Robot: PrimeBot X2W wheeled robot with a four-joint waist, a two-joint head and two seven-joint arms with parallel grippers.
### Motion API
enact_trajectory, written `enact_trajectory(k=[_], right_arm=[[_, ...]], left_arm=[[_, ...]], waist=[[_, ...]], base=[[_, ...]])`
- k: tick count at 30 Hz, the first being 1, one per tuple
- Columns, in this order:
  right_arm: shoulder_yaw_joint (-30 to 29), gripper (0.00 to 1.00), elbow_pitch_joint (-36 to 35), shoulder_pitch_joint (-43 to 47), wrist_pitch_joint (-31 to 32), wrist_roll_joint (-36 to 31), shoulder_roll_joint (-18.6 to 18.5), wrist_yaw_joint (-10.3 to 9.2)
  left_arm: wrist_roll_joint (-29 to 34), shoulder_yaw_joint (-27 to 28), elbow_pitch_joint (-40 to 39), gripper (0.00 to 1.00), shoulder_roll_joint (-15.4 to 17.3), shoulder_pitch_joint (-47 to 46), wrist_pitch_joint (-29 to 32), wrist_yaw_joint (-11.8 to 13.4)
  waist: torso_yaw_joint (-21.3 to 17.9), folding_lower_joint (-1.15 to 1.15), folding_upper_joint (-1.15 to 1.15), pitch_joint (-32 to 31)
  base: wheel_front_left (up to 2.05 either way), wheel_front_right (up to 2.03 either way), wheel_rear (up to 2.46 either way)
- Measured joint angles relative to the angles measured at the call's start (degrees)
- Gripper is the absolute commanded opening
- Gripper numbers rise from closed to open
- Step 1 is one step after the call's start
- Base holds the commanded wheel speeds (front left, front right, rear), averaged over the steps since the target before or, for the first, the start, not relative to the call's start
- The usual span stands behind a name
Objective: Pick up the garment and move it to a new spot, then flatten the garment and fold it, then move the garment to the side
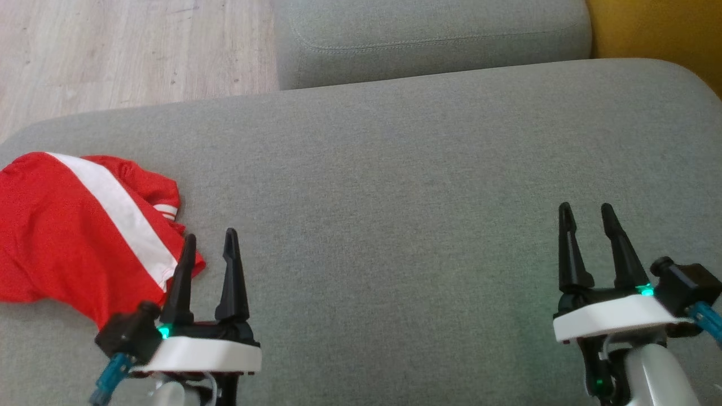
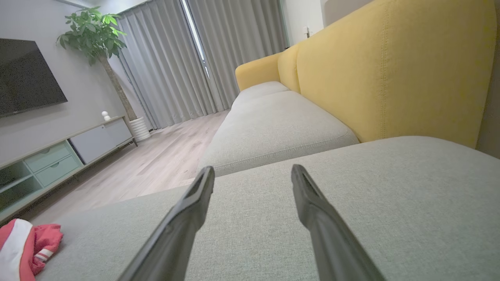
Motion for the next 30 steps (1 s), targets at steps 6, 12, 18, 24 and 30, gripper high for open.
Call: enact_trajectory(k=[6,12,18,24,30], right_arm=[[0.53,1.0,-0.34,0.0,-1.08,-4.94,0.0,0.0],[1.14,1.0,-0.36,-0.01,-1.94,-9.09,-0.02,0.0],[2.0,1.0,-1.57,-0.08,-3.07,-13.51,-0.02,0.0],[2.68,1.0,-2.35,-0.87,-4.01,-18.01,-0.05,0.01],[2.82,1.0,-2.59,-0.85,-5.11,-14.79,-0.09,0.01]], left_arm=[[6.17,-2.45,0.32,1.0,0.83,-0.08,-0.98,1.08],[10.94,-5.05,1.46,1.0,2.15,-0.97,-1.92,2.83],[15.36,-7.08,1.83,1.0,3.26,-0.99,-2.96,5.49],[19.17,-9.65,1.8,1.0,4.39,-1.22,-4.0,7.08],[16.88,-8.34,0.31,1.0,3.2,-1.35,-5.0,6.81]], waist=[[-0.17,0.0,0.0,0.08],[-0.47,0.0,0.0,0.06],[-0.93,0.0,0.0,-0.03],[-1.26,0.0,0.0,-0.22],[-1.26,0.0,0.0,-0.24]], base=[[0.0,0.0,0.0],[0.0,0.0,0.0],[0.0,0.0,0.0],[0.0,0.0,0.0],[0.0,0.0,0.0]])
